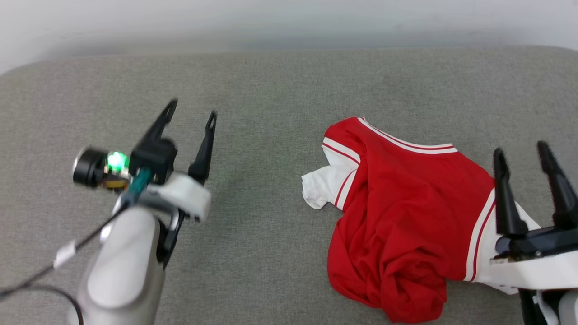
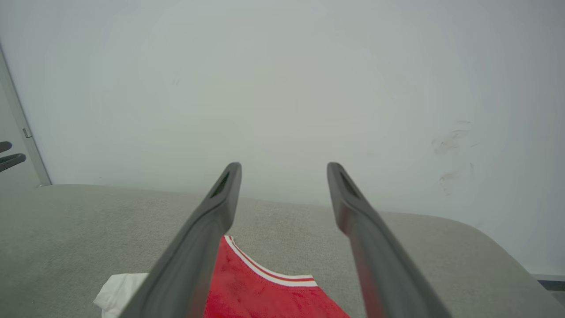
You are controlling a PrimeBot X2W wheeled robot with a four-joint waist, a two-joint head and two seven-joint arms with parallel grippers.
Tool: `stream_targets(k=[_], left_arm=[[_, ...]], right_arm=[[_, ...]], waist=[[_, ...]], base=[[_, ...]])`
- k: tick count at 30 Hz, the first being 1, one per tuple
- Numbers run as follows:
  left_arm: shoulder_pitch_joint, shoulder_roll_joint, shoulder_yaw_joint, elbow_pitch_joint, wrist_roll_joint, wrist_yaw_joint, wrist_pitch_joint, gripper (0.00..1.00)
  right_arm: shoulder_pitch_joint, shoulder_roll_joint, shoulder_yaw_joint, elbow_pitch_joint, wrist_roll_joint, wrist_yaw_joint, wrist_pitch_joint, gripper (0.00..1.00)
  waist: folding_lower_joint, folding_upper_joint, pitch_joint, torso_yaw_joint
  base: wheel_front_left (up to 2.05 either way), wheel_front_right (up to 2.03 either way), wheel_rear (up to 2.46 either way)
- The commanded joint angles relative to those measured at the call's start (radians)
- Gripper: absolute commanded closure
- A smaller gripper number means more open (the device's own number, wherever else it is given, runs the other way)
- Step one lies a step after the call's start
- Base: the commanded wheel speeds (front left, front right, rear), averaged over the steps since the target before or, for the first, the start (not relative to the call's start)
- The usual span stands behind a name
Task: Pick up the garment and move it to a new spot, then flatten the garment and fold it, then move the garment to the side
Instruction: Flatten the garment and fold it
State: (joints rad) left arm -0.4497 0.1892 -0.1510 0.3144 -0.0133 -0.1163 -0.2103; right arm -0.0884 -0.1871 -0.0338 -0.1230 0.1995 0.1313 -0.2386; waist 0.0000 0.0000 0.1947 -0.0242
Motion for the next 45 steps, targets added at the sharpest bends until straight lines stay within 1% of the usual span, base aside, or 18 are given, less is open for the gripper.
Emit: stream_targets(k=[1, 4, 6, 14, 18, 22, 23, 28, 30, 33, 38, 41, 45], left_arm=[[-0.07, 0.019, -0.03, 0.011, -0.006, -0.007, 0.032, 0.0], [-0.175, 0.041, -0.107, 0.03, -0.036, -0.012, 0.107, 0.0], [-0.255, 0.063, -0.191, 0.042, -0.091, -0.012, 0.167, 0.0], [-0.559, 0.172, -0.572, 0.043, -0.407, -0.012, 0.485, 0.0], [-0.69, 0.21, -0.755, 0.016, -0.579, -0.012, 0.648, 0.0], [-0.806, 0.25, -0.909, -0.006, -0.71, -0.012, 0.788, 0.0], [-0.806, 0.25, -0.909, -0.006, -0.71, -0.012, 0.788, 0.0], [-0.915, 0.29, -1.077, -0.044, -0.866, -0.012, 0.964, 0.0], [-0.932, 0.297, -1.113, -0.062, -0.902, -0.012, 1.029, 0.0], [-0.93, 0.299, -1.128, -0.09, -0.909, -0.012, 1.099, 0.0], [-0.829, 0.295, -1.128, -0.136, -0.853, -0.012, 1.216, 0.0], [-0.774, 0.298, -1.13, -0.153, -0.819, -0.012, 1.251, 0.0], [-0.715, 0.316, -1.141, -0.166, -0.771, -0.013, 1.302, 0.0]], right_arm=[[0.025, 0.017, 0.006, -0.016, -0.013, -0.001, -0.007, 0.0], [0.042, 0.033, 0.006, -0.028, -0.026, -0.001, -0.012, 0.0], [0.043, 0.04, 0.01, -0.027, -0.03, -0.001, -0.015, 0.0], [-0.004, 0.05, 0.034, -0.024, -0.055, -0.001, -0.023, 0.0], [-0.025, 0.058, 0.044, -0.023, -0.068, -0.001, -0.026, 0.0], [-0.047, 0.063, 0.054, -0.016, -0.079, -0.001, -0.027, 0.0], [-0.047, 0.063, 0.054, -0.016, -0.079, -0.001, -0.027, 0.0], [-0.078, 0.071, 0.065, -0.021, -0.085, -0.001, -0.027, 0.0], [-0.09, 0.072, 0.071, -0.018, -0.085, -0.001, -0.027, 0.0], [-0.11, 0.074, 0.078, -0.014, -0.082, -0.001, -0.027, 0.0], [-0.142, 0.082, 0.095, 0.001, -0.075, -0.001, -0.027, 0.0], [-0.156, 0.086, 0.102, 0.012, -0.074, -0.001, -0.026, 0.0], [-0.175, 0.089, 0.108, 0.02, -0.077, -0.001, -0.027, 0.0]], waist=[[0.0, 0.0, 0.012, -0.008], [0.0, 0.0, 0.028, -0.018], [0.0, 0.0, 0.041, -0.027], [0.0, 0.0, 0.101, -0.062], [0.0, 0.0, 0.134, -0.078], [0.0, 0.0, 0.166, -0.098], [0.0, 0.0, 0.166, -0.098], [0.0, 0.0, 0.203, -0.12], [0.0, 0.0, 0.217, -0.129], [0.0, 0.0, 0.236, -0.141], [0.0, 0.0, 0.268, -0.169], [0.0, 0.0, 0.287, -0.18], [0.0, 0.0, 0.304, -0.191]], base=[[0.0, 0.0, 0.0], [0.0, 0.0, 0.0], [0.0, 0.0, 0.0], [0.0, 0.0, 0.0], [0.0, 0.0, 0.0], [0.0, 0.0, 0.0], [0.0, 0.0, 0.0], [0.0, 0.0, 0.0], [0.0, 0.0, 0.0], [0.0, 0.0, 0.0], [0.0, 0.0, 0.0], [0.0, 0.0, 0.0], [0.0, 0.0, 0.0]])
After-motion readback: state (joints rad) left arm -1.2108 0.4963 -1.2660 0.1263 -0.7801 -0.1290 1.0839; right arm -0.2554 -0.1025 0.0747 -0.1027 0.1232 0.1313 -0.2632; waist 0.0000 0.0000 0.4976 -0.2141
